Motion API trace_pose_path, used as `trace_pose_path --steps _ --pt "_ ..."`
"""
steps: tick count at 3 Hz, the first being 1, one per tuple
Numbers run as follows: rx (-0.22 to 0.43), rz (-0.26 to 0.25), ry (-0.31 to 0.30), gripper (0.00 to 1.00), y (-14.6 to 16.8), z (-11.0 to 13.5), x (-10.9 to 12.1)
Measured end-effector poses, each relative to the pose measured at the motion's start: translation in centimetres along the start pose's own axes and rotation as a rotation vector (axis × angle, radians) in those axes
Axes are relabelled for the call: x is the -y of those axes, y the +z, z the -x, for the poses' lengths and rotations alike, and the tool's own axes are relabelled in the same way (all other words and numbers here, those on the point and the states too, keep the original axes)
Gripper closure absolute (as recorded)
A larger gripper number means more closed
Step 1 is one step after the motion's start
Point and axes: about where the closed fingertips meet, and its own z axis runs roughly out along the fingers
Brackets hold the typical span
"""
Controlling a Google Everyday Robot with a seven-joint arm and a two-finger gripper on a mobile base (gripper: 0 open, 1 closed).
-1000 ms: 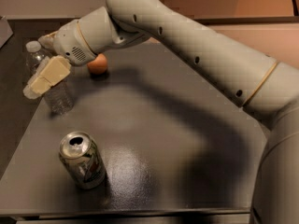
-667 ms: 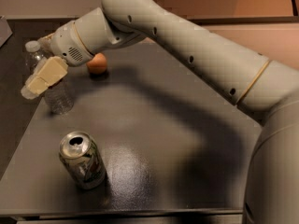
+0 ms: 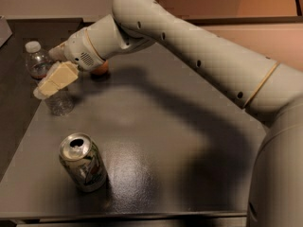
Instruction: Knock water bottle over
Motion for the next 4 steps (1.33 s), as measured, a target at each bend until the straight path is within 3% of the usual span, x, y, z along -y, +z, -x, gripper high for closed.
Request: trace_pose_path --steps 2,3,4 --pt "0.048 -0.014 0.013 0.64 -2.2 0.3 0.1" --pt "0.011 -0.023 0.016 0.87 -4.4 0.6 0.4" --pt "-0.093 -0.048 0.041 1.00 -8.3 -0.7 0.5"
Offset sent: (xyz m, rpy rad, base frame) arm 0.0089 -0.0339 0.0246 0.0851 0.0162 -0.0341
